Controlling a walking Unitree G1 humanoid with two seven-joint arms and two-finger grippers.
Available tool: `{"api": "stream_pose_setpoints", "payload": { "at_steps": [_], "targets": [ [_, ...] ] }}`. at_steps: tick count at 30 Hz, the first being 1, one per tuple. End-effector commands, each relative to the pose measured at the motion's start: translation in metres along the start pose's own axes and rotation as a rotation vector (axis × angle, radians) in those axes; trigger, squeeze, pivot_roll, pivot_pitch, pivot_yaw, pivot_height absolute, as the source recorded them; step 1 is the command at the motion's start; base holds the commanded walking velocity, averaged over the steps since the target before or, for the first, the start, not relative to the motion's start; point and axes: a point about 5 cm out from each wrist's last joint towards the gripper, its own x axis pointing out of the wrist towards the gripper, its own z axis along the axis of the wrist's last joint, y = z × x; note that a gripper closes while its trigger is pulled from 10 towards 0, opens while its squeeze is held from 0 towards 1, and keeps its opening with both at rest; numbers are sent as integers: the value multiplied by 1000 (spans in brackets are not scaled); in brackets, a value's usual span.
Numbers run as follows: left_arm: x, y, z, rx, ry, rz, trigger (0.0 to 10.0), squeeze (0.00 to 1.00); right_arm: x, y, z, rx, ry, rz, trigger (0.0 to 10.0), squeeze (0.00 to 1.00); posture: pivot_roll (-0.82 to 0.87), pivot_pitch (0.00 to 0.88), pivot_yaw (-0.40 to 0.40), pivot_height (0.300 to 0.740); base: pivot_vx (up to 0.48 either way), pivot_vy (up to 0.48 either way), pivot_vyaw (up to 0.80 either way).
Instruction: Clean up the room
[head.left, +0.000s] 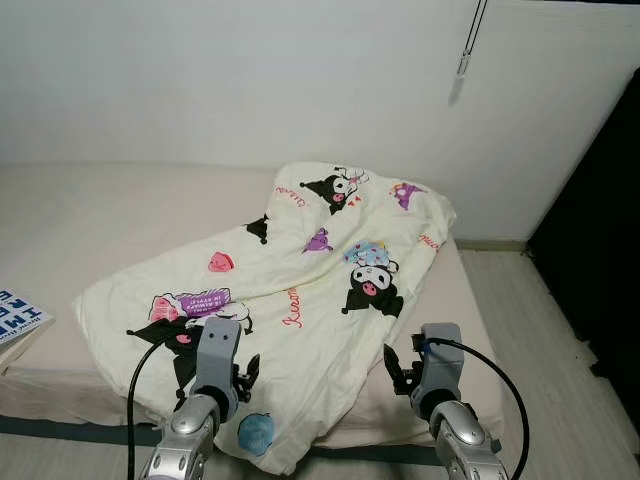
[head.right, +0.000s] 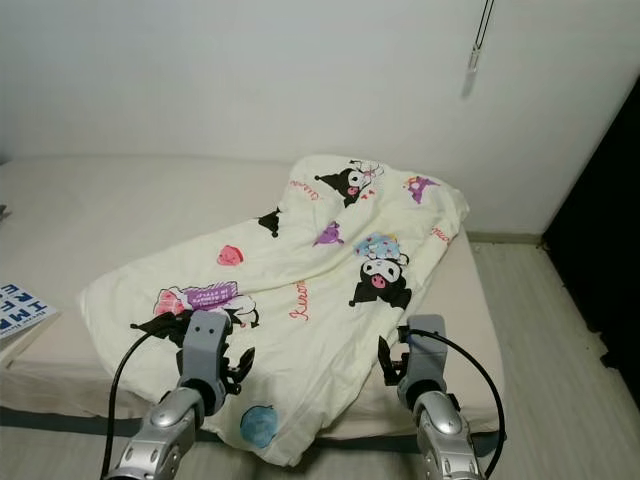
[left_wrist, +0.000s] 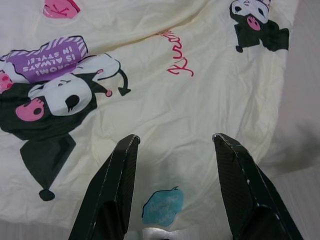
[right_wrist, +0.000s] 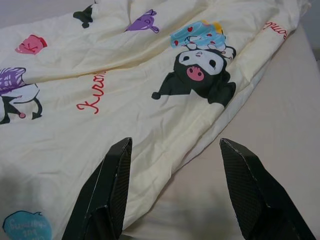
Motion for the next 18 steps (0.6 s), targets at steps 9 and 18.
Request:
{"api": "stream_pose_setpoints", "payload": {
  "at_steps": [9, 18],
  "targets": [
    [-2, -2, 1, -5, -2, -16, 10000, 0, -3, 1, -4, 31, 3, -7, 10000, 0, 20, 123, 23, 645, 0, 0, 0],
    [3, -2, 0, 31, 38, 8, 10000, 0, -4, 2, -6, 18, 1, -34, 10000, 0, 34, 143, 37, 645, 0, 0, 0]
  ]
}}
